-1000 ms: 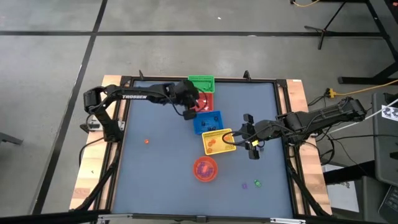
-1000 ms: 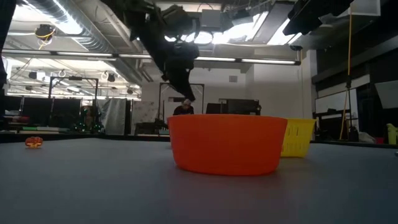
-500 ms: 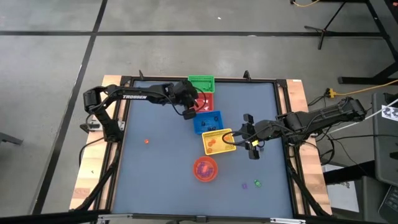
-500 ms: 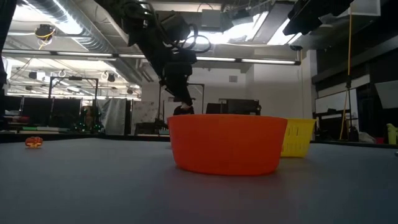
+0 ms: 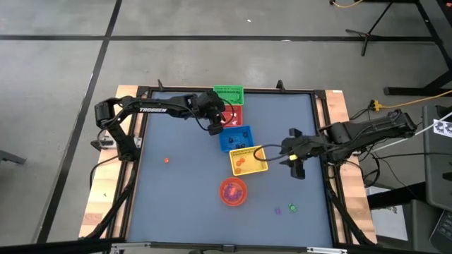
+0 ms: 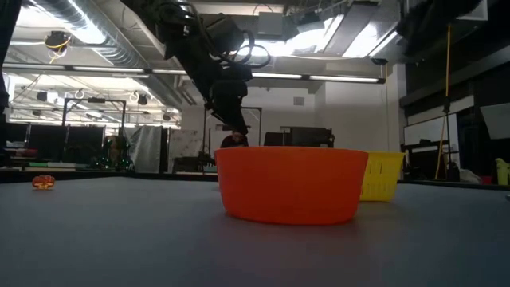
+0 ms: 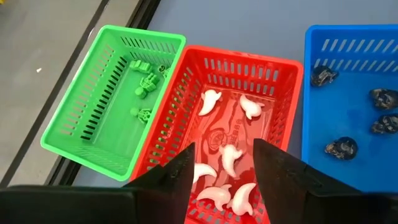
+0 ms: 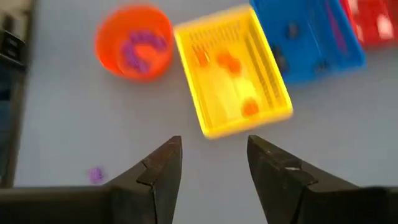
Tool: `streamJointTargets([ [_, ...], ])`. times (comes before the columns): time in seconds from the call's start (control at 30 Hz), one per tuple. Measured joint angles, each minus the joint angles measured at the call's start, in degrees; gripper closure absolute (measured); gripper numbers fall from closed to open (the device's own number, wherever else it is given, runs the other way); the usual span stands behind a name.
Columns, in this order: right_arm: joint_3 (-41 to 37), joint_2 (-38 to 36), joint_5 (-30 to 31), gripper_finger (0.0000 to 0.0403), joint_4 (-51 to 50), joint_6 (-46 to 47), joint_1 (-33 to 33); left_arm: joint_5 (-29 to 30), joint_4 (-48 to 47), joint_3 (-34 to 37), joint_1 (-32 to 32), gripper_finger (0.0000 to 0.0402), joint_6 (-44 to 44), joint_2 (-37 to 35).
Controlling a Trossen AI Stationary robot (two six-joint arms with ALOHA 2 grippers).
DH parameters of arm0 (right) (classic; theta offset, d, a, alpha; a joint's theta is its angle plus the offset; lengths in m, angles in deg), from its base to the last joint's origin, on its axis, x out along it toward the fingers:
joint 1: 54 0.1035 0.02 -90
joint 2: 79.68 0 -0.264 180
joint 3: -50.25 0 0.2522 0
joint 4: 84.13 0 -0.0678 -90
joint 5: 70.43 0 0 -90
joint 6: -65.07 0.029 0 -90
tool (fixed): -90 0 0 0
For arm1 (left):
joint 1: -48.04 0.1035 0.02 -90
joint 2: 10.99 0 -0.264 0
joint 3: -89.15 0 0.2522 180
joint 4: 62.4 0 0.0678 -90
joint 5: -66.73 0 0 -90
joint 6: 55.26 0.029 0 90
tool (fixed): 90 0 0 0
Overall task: Sort Halloween decoration
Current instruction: Put the purple spider toy into the orange bin
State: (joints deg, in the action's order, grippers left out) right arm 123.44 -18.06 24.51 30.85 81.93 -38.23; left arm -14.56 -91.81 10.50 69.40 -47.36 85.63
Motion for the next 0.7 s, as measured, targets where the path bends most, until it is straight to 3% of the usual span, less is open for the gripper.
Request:
streamJointTargets([
  [0.23,-2.4,0.1,0.1,0.0221,-6.7,11.9,0.3,0.0,-0.1,0.0,0.0,0.0254,0.0,0.0],
  [0.5,-7.3,0.9,-2.6,0.0221,6.4,23.5,9.7,0.0,-0.2,0.0,0.0,0.0253,0.0,0.0],
  [0.7,-7.5,5.0,2.7,0.0221,17.8,31.2,20.0,0.0,-0.3,0.0,0.0,0.0253,0.0,0.1],
])
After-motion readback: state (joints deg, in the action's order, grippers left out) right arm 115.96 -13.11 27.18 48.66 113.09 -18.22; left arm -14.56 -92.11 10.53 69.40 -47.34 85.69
